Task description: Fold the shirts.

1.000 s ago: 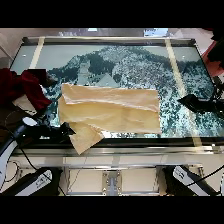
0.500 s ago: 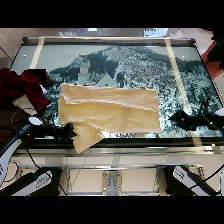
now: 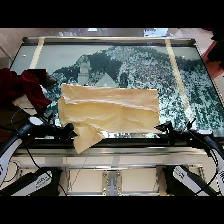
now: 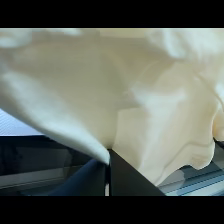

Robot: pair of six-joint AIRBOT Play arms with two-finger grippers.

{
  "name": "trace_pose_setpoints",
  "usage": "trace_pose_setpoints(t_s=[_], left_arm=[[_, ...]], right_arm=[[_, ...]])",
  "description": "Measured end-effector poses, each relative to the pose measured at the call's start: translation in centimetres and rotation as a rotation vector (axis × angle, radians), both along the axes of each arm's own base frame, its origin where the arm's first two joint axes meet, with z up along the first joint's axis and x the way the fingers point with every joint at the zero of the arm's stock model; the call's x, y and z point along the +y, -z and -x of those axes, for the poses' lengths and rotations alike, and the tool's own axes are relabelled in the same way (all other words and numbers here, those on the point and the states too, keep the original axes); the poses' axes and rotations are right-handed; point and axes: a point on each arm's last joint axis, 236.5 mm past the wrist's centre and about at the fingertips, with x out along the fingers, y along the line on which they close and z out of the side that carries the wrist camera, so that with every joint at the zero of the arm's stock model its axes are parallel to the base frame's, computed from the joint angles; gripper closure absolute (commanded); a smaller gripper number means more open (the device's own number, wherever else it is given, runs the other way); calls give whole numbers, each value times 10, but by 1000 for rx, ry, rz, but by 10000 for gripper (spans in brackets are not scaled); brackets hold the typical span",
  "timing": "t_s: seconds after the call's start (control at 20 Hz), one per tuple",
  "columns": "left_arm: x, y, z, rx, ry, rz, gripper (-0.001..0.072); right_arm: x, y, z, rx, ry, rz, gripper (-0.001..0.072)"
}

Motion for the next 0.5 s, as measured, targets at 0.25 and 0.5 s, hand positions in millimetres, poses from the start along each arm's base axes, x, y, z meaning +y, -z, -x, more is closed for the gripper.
trace_pose_setpoints(t_s=[0.25,0.5], left_arm=[[0,0,1,-1,8,2,696],[2,-12,-4,-33,88,-8,697]], right_arm=[[-19,7,-18,-34,134,43,679],[-5,-30,-40,-185,97,-33,681]])
